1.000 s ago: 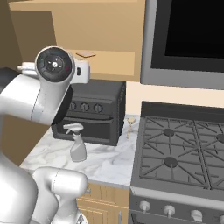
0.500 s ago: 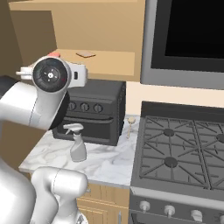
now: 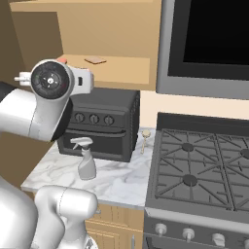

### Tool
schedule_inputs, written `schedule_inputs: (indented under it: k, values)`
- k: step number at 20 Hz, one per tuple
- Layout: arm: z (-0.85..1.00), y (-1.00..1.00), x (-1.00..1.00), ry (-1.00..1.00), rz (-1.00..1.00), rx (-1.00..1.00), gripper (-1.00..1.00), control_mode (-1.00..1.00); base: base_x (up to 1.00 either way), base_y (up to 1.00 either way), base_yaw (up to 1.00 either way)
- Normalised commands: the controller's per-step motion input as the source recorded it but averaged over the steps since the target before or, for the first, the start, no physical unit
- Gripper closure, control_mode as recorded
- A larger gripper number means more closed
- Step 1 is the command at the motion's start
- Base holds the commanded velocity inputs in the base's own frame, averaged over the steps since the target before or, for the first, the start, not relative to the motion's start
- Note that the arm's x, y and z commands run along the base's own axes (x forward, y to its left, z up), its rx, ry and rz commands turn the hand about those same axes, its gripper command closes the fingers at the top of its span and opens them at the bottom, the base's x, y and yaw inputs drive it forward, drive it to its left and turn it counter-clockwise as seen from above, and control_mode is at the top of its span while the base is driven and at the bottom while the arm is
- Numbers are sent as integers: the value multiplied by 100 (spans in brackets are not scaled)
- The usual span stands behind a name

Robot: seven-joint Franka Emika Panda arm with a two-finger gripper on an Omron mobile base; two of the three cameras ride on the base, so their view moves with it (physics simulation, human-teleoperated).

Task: Pick the bar soap and spray from the cabinet and place them on the counter.

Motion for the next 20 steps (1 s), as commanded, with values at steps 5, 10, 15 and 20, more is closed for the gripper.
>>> schedule_inputs:
  k: [5, 10, 15, 20]
  values:
    - [9, 7, 2, 0, 1, 0, -100, -100, 0, 0, 0]
    - [4, 3, 1, 0, 0, 0, -100, -100, 0, 0, 0]
    - [0, 12, 7, 0, 0, 0, -100, -100, 0, 0, 0]
    - [0, 17, 10, 0, 0, -2, -100, -100, 0, 0, 0]
